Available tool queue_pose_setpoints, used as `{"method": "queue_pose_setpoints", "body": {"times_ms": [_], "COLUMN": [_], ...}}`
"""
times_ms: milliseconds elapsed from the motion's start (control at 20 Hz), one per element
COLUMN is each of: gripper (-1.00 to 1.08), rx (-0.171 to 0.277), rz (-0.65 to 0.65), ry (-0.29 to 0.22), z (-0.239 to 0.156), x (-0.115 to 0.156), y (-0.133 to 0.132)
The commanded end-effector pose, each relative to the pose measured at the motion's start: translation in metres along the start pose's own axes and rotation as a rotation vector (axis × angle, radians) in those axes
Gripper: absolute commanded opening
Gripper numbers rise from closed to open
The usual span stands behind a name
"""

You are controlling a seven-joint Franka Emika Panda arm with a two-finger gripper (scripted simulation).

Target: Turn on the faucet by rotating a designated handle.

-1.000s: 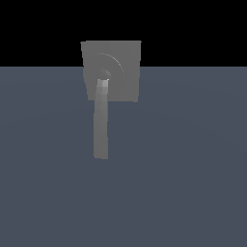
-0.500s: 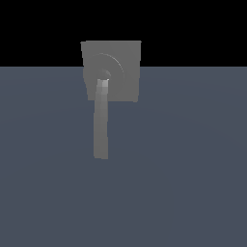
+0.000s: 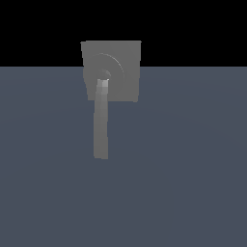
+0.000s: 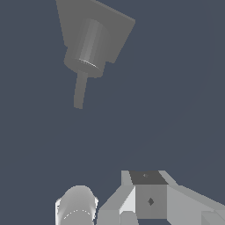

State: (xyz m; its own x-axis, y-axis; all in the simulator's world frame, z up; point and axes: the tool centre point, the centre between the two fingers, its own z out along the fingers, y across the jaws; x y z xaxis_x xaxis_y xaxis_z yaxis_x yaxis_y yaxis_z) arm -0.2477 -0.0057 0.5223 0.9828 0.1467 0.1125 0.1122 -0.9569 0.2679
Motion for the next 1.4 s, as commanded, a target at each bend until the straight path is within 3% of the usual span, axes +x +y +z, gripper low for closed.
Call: {"method": "queue_pose_setpoints", "body": {"times_ms": [0, 350, 700, 1050, 1350], "gripper": [-1.00, -1.00, -1.00, -1.00, -1.00], "rx": [-0.075, -0.369, -0.701, -1.036, -1.315], "rz": [-0.057, -0.276, -0.520, -0.769, -0.982], "ry": [0.025, 0.079, 0.066, -0.030, -0.184], "z": [-0.007, -0.039, -0.075, -0.108, -0.126], "x": [0.003, 0.013, 0.026, 0.040, 0.055], "y": [0.001, -0.003, -0.020, -0.053, -0.093]}}
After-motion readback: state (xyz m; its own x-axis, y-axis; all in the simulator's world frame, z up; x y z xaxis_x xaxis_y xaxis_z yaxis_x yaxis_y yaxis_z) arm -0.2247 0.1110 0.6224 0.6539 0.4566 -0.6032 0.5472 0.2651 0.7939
